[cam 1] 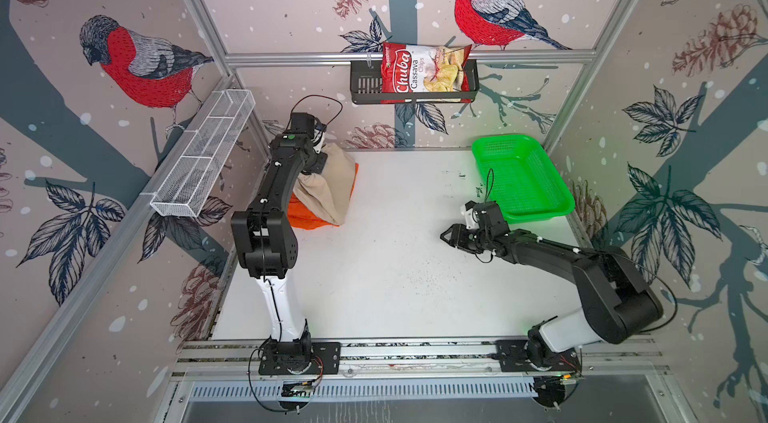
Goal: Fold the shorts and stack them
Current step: 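Carry the folded trousers with the left gripper onto the orange shorts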
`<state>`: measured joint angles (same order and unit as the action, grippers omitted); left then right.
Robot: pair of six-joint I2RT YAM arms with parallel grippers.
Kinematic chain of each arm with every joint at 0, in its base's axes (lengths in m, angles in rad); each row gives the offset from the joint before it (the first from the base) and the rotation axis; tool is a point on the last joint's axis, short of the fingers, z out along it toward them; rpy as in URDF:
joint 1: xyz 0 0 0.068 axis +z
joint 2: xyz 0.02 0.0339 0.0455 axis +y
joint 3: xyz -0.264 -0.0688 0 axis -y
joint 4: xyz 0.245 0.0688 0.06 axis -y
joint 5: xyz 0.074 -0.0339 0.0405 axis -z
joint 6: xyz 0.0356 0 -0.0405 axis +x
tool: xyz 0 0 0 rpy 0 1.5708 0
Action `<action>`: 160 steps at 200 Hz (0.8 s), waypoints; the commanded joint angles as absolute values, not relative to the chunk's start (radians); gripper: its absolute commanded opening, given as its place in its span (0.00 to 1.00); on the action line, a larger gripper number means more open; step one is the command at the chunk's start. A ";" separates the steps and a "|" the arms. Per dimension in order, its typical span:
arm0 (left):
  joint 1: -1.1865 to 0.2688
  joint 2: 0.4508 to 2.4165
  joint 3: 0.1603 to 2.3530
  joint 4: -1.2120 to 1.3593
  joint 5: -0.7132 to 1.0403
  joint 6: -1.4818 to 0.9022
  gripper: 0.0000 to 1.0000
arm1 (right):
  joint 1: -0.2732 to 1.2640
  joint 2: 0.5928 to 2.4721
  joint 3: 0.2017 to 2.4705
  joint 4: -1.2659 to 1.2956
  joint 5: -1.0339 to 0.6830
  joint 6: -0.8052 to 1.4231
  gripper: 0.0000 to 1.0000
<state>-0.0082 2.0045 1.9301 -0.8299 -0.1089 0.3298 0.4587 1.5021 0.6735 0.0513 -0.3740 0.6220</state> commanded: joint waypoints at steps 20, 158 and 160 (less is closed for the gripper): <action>0.030 2.133 2.007 -0.777 -0.338 0.248 0.62 | 0.457 1.499 0.673 0.054 -0.381 0.601 0.54; -0.164 1.332 1.178 -0.110 -0.320 0.069 0.98 | 0.277 1.185 0.693 0.110 -0.023 0.405 1.00; -0.164 1.302 1.129 -0.069 -0.310 0.064 0.98 | 0.268 1.178 0.685 0.121 -0.015 0.399 0.99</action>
